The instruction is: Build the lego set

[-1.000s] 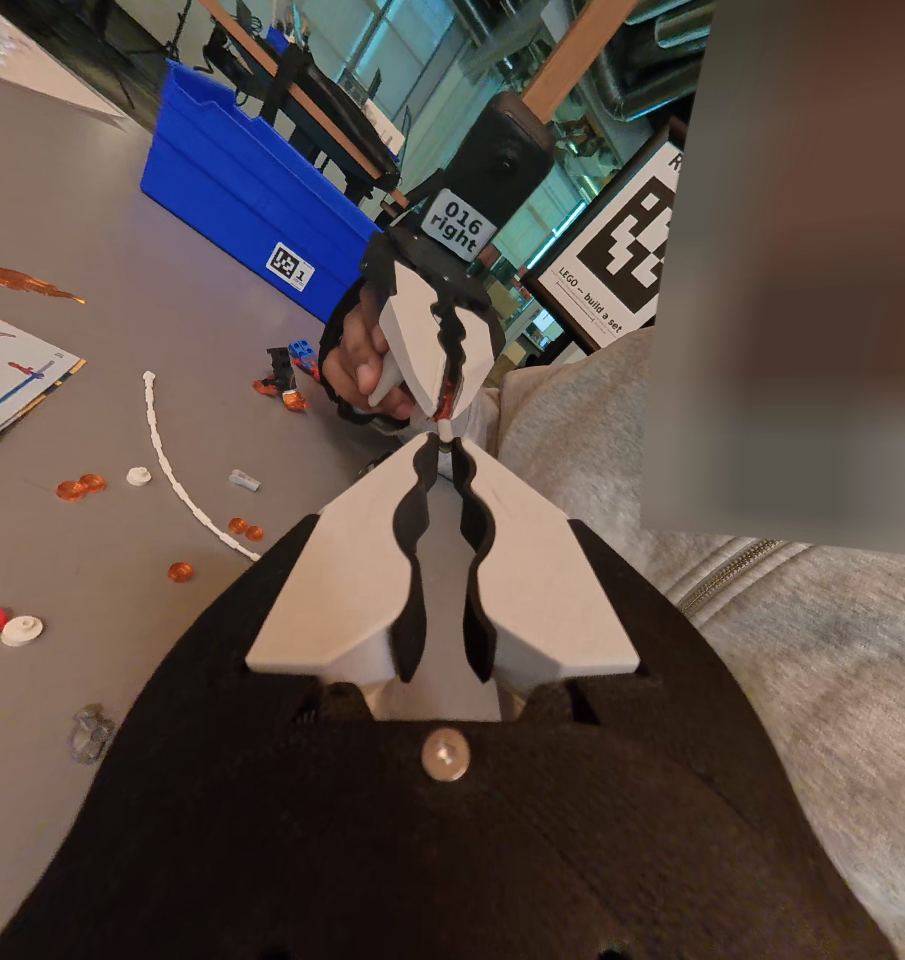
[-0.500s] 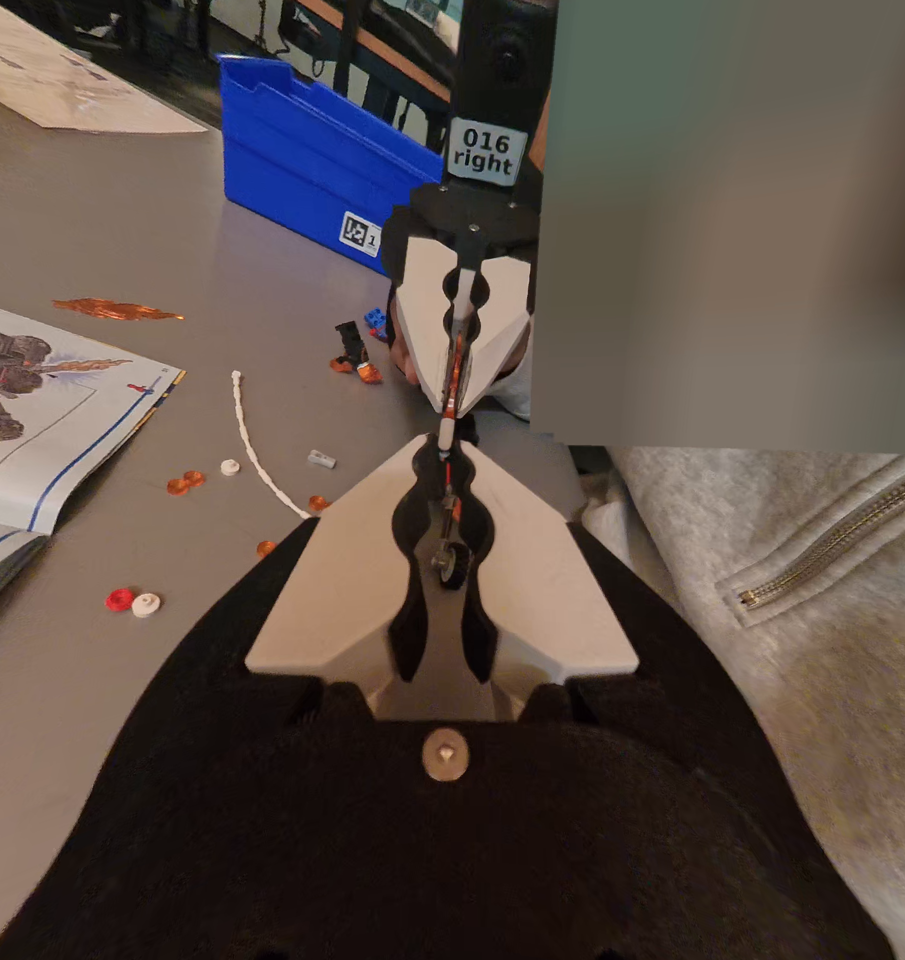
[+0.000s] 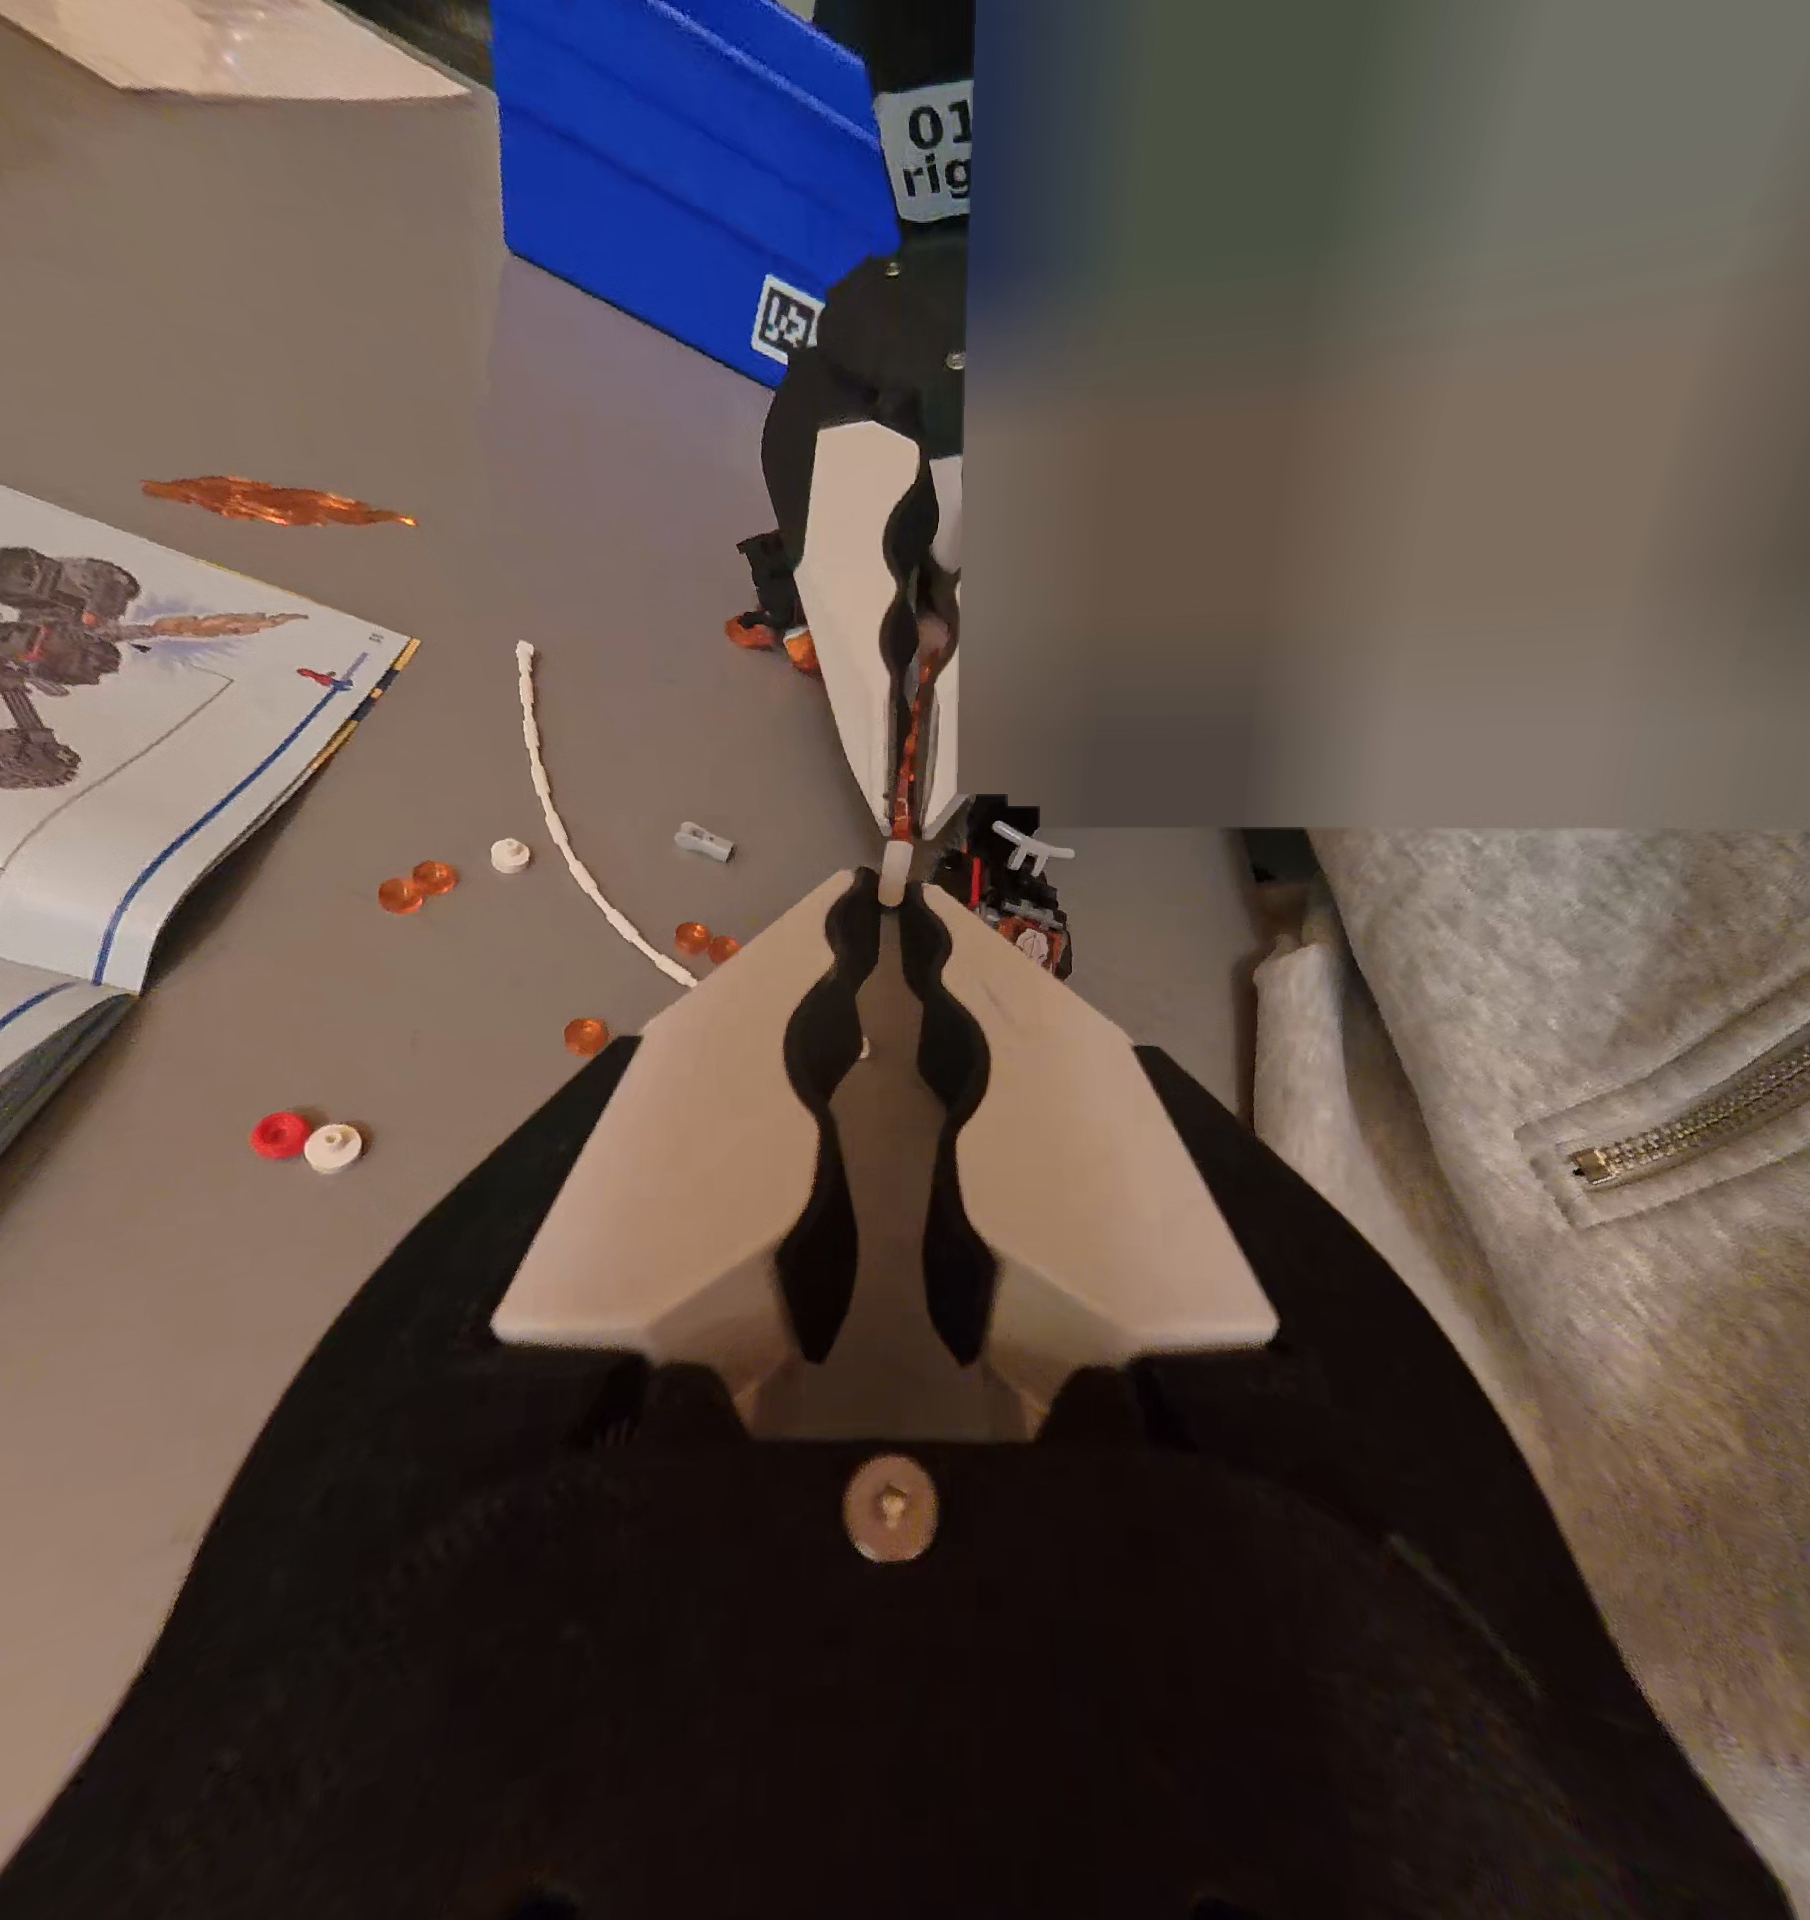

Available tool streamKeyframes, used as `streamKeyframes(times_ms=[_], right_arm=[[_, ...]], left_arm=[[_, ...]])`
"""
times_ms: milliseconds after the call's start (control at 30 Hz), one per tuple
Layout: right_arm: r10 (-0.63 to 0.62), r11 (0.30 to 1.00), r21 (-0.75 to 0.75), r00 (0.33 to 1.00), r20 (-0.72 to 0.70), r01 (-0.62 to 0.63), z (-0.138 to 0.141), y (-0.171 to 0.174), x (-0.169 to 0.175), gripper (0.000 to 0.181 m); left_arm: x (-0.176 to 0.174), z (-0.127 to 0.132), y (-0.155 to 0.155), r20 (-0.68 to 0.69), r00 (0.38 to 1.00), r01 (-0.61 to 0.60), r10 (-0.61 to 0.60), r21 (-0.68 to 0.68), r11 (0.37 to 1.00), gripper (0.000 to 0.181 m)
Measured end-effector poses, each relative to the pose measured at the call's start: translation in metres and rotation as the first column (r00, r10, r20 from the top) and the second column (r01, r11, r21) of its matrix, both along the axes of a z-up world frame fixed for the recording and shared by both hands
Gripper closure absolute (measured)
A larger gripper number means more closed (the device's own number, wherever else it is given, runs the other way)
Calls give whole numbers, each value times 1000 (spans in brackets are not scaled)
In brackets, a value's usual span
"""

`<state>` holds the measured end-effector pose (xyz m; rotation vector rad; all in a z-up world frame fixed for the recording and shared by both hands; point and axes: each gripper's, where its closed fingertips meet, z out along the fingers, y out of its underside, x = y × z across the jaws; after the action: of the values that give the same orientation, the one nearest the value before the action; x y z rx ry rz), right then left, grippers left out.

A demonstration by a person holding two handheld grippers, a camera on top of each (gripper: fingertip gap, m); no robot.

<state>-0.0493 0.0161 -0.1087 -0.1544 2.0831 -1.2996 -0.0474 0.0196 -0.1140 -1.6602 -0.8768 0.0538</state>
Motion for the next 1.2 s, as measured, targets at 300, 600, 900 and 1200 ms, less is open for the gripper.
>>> streamKeyframes(times_ms=[300,600,900,1200], right_arm=[[-1,999,-50,982,-190,-9,-7,0,0,181],[10,1000,-26,975,-224,-16,-13,0,0,181],[13,1000,18,975,-221,-9,-19,-2,-1,181],[31,998,65,961,-276,-14,-30,-2,1,181]], left_arm=[[0,-7,2,75,997,9,-10,7,1000,179],[-1,-15,3,116,993,11,-9,-20,1000,180],[-3,-22,2,159,987,7,-1,-41,999,181],[-4,-31,4,184,983,8,12,-107,994,181]])
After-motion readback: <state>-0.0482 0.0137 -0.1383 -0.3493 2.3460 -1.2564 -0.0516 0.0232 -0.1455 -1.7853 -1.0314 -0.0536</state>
